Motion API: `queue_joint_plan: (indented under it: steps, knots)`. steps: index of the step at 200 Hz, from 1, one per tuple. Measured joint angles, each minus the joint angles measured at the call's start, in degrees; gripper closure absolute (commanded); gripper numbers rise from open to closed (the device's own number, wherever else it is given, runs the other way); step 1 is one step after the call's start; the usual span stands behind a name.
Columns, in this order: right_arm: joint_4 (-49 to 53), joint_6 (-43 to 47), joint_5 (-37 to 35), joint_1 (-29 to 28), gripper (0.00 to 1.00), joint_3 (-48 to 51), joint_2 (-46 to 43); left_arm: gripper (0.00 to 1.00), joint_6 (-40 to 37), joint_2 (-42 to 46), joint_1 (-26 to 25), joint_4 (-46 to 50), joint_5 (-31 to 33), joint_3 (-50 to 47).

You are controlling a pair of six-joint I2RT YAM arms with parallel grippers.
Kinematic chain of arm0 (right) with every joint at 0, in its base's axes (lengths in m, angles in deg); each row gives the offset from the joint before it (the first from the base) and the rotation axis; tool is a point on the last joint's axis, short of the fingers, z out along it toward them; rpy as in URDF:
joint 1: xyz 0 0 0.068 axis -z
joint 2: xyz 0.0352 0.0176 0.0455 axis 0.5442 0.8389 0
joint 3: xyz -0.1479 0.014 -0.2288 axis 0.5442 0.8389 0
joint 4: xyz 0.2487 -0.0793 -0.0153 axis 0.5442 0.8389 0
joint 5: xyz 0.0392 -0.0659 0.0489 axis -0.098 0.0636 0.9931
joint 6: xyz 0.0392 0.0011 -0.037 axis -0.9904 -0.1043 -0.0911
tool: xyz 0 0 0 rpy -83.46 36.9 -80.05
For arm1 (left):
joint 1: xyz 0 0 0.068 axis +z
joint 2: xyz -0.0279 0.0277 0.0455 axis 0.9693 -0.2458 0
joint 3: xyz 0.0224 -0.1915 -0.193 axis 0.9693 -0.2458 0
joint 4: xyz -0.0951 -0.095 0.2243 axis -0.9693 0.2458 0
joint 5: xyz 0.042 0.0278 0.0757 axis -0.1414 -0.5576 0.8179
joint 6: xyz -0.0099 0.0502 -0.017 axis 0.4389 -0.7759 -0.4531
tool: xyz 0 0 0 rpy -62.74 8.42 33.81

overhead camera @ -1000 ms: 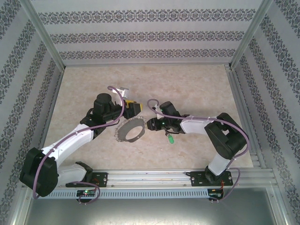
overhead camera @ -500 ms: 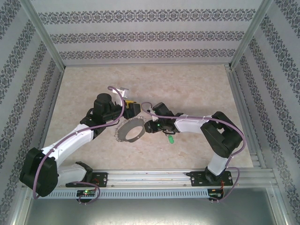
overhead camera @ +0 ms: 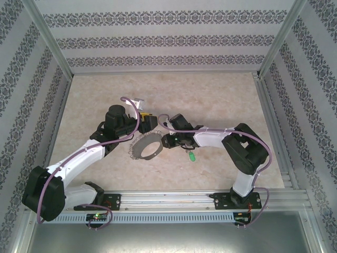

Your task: Put the keys on the keyring

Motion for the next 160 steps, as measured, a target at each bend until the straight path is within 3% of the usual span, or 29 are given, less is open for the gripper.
queue_joint_plan:
  steps: [70, 84, 104, 131, 160]
  knots:
    - [0.02, 0.26, 0.04, 0.02, 1.0, -1.16, 0.81, 0.43, 0.0, 0.0, 0.0, -0.02, 0.24, 0.0]
    - [0.02, 0.5, 0.07, 0.04, 0.97, -1.14, 0.9, 0.43, -0.02, 0.0, 0.0, -0.02, 0.26, 0.0]
    - [-0.02, 0.96, 0.2, 0.04, 0.81, -1.16, 1.03, 0.43, -0.02, 0.0, 0.0, -0.02, 0.26, 0.0]
    - [-0.2, 1.31, 0.26, 0.04, 0.82, -1.16, 1.68, 0.43, -0.04, 0.0, 0.02, 0.0, 0.31, -0.15]
    - [-0.24, 1.44, 0.28, 0.04, 0.93, -1.49, 2.36, 0.43, -0.22, 0.0, 0.02, 0.17, 0.31, -0.37]
